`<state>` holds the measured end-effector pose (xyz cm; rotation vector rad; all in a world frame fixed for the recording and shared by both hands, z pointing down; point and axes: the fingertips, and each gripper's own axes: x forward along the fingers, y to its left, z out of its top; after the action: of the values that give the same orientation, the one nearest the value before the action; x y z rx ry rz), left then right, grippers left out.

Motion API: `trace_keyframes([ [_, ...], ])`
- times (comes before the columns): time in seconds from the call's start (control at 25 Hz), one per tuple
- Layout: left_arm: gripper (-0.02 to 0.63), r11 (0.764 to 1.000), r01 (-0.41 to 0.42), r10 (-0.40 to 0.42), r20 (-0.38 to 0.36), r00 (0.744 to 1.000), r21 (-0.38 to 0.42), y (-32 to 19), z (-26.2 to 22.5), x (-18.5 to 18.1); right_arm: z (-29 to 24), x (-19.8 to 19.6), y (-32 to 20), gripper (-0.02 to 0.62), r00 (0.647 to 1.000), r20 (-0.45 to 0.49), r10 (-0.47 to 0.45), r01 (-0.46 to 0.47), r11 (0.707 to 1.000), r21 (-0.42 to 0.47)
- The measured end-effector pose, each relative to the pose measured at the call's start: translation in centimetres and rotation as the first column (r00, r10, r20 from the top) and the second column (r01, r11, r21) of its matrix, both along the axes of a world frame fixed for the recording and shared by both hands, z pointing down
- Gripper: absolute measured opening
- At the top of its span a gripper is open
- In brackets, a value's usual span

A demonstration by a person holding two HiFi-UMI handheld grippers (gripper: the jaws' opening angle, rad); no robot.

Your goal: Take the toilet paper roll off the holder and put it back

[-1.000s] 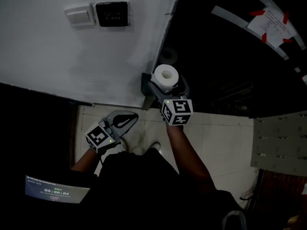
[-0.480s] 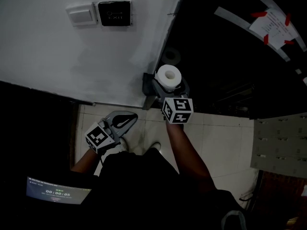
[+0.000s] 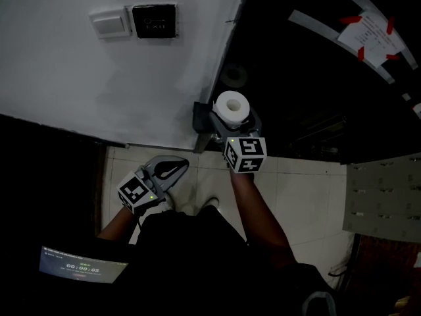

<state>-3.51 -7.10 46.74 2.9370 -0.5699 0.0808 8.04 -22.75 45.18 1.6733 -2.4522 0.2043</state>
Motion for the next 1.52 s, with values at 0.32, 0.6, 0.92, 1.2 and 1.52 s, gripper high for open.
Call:
trace_keyframes([
  [0.32,0.005,1.000,-0.017,0.017,-0.003,1.000,-0.017,0.5,-0.5,1.1,-0.5,4.2,0.6,0.449,0.998,0.001,0.062,-0.062,0.998,0.003],
  [0.6,0.005,0.999,-0.033,0.033,0.003,0.999,0.005,0.9,-0.2,1.9,-1.0,9.0,0.8,0.449,0.991,-0.001,0.137,-0.137,0.991,0.007],
  [0.92,0.005,0.999,-0.036,0.036,0.007,0.999,-0.011,1.7,-0.9,2.7,1.2,14.1,1.3,0.449,0.976,-0.012,0.217,-0.218,0.976,-0.029],
  [1.2,0.005,1.000,-0.031,0.031,0.018,0.999,0.001,1.6,-0.4,2.5,2.9,14.8,1.3,0.449,0.975,-0.002,0.220,-0.220,0.974,-0.048],
  [1.52,0.005,1.000,-0.017,0.017,0.026,1.000,-0.019,1.7,-0.8,2.3,6.7,17.5,1.3,0.449,0.808,0.495,0.319,-0.297,0.947,-0.126],
])
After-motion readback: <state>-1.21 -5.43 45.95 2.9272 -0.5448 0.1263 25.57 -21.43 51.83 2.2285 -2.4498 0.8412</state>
